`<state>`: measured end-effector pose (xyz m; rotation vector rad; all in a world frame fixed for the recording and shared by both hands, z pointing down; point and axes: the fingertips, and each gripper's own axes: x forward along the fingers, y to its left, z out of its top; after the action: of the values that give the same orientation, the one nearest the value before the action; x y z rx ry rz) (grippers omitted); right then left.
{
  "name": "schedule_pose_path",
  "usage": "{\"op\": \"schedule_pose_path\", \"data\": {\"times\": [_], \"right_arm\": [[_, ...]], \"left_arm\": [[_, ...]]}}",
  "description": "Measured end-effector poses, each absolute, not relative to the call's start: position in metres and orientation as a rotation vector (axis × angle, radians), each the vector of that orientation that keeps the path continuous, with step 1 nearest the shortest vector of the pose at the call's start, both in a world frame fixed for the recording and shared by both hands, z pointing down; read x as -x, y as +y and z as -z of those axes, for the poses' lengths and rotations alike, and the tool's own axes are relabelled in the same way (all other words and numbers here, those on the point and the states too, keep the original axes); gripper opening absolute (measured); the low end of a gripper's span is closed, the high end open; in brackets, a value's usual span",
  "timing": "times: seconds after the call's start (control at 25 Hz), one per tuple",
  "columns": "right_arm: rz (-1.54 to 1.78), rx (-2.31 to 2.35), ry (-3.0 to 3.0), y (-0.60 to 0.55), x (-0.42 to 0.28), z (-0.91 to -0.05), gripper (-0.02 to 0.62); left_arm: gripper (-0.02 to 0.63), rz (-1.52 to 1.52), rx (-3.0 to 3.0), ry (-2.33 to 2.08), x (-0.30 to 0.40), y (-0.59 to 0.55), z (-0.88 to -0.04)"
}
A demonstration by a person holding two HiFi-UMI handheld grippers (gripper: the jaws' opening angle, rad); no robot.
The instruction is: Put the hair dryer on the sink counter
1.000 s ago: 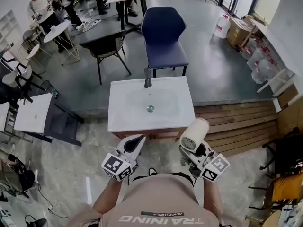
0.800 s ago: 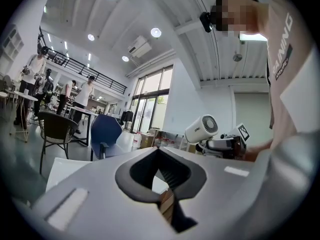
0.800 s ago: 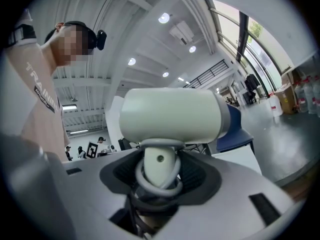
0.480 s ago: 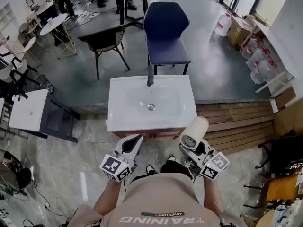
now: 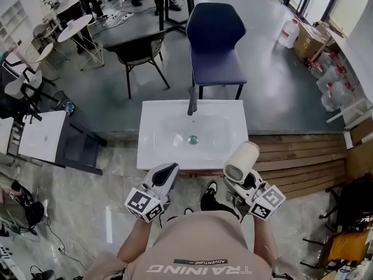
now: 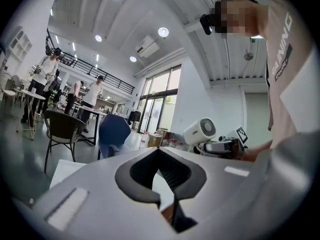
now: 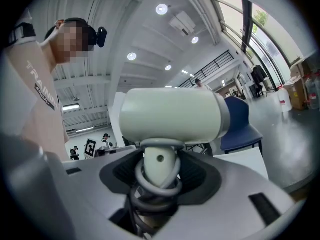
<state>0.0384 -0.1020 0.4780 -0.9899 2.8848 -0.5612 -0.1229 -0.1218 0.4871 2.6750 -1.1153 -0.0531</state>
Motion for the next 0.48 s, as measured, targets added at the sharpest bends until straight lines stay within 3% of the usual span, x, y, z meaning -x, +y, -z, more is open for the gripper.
{"op": "schedule_pose_path", "data": {"times": [0.48], "right_arm": [[0.63, 0.998, 2.882, -0.192, -0.1, -0.497, 0.218]], "left_arm": [[0.006, 0.007, -2.674, -1.149, 0.059, -0.206, -0.482]]}}
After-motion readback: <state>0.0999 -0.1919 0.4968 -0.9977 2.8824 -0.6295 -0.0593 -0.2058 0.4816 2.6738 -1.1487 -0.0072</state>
